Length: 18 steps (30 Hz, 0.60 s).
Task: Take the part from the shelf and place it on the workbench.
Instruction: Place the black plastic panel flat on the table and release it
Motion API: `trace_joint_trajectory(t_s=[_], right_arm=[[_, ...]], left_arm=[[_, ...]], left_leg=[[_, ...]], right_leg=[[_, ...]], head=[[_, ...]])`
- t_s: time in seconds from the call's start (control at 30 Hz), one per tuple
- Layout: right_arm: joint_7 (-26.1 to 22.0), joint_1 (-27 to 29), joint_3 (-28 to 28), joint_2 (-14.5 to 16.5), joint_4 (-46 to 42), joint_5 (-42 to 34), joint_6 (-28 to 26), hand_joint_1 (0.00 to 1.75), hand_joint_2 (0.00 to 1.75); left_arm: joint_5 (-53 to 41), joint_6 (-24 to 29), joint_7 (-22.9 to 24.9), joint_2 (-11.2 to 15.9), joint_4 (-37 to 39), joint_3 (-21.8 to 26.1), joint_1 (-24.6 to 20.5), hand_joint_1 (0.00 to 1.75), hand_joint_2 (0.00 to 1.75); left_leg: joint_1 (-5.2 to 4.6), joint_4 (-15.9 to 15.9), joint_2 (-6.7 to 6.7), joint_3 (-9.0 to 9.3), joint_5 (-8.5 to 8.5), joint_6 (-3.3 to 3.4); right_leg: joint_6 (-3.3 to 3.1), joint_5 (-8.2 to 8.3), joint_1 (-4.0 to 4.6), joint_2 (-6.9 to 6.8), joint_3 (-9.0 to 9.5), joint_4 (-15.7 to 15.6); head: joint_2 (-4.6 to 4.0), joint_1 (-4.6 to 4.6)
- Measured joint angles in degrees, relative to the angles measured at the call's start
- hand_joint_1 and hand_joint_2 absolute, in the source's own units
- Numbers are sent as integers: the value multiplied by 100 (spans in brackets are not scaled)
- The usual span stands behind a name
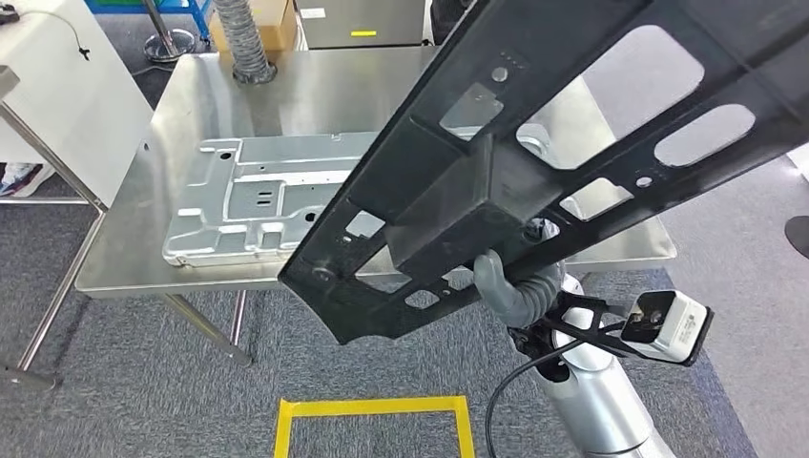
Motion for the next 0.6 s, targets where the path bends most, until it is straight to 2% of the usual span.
trace_joint_trajectory(t_s=[0.03, 0.1, 0.13, 0.17, 0.2, 0.23, 0.27, 0.3, 0.33, 0.37, 0.47, 0.5, 0.53, 0.6], right_arm=[[-9, 4, -13, 0, -6, 1, 9, 175, 175], [-23, 30, -36, 0, -6, 2, 38, 175, 175], [-27, 51, -47, 0, -6, 4, 57, 175, 175], [-32, 67, -53, 0, -6, 11, 73, 175, 175], [-37, 77, -60, 0, -6, 21, 85, 175, 175], [-41, 81, -69, 0, -7, 33, 90, 175, 175], [-44, 82, -82, 0, -8, 43, 87, 175, 175], [-45, 83, -98, 0, -10, 49, 83, 175, 175], [-43, 86, -115, 0, -18, 52, 73, 175, 175], [-38, 93, -133, -1, -32, 56, 57, 175, 175], [-56, 120, -177, -2, -97, 66, -7, 175, 175], [-81, 125, -187, -1, -115, 71, -21, 175, 175], [-108, 131, -196, 1, -127, 83, -38, 175, 175], [-130, 145, -214, 3, -136, 153, -136, 175, 175]], left_arm=[[0, 6, -1, -2, 0, -1, -6, 0, 175], [0, 17, -8, -1, 0, -1, -9, 0, 175], [0, 20, -13, -1, 0, -1, -5, 0, 175], [0, 20, -18, -1, 0, 0, 1, 0, 175], [0, 20, -22, -2, 0, 0, 5, 0, 175], [0, 20, -25, -2, 0, 0, 6, 0, 175], [-1, 19, -27, -3, 0, 0, 6, 0, 175], [-2, 19, -25, -3, 0, 0, 3, 0, 175], [-3, 18, -20, -3, 0, 0, -3, 0, 175], [-4, 18, -14, -3, 0, 0, -7, 0, 175], [-2, 21, -5, 1, 0, 0, -17, 0, 175], [1, 25, -5, 0, 0, 1, -20, 0, 175], [8, 31, -5, -3, 0, 2, -21, 0, 175], [28, 57, -7, -14, 0, 7, -11, 0, 175]], left_leg=[[10, -14, -2, 55, -22, 18], [10, -18, -4, 132, -96, 39], [11, -17, -5, 173, -140, 39], [13, -17, -8, 225, -187, 32], [17, -16, -11, 289, -238, 22], [23, -16, -15, 366, -295, 5], [27, -18, -18, 432, -360, -18], [28, -13, -23, 500, -421, -47], [26, -17, -25, 541, -479, -84], [22, -17, -25, 581, -519, -122], [16, 105, -14, 617, -530, -216], [19, 286, -11, 529, -542, -239], [27, 568, -8, 368, -608, -257], [39, 1302, -6, -118, -906, -295]], right_leg=[[34, -95, -16, -3, -155, 279], [96, -363, -61, -6, -643, 1014], [119, -463, -84, -8, -872, 1286], [139, -466, -106, -10, -1012, 1368], [151, -355, -125, -13, -1049, 1246], [154, -126, -139, -17, -989, 935], [148, 197, -148, -25, -883, 521], [126, 419, -138, -34, -787, 180], [88, 579, -123, -41, -718, -57], [44, 650, -107, -43, -689, -167], [-95, 596, -111, -28, -588, -207], [-134, 565, -121, -28, -528, -225], [-164, 535, -127, -29, -467, -239], [-206, 453, -119, -33, -374, -248]], head=[[0, 11], [0, 35], [0, 35], [0, 35], [0, 35], [0, 35], [0, 37], [0, 35], [1, 35], [1, 35], [0, 31], [0, 23], [0, 20], [0, 8]])
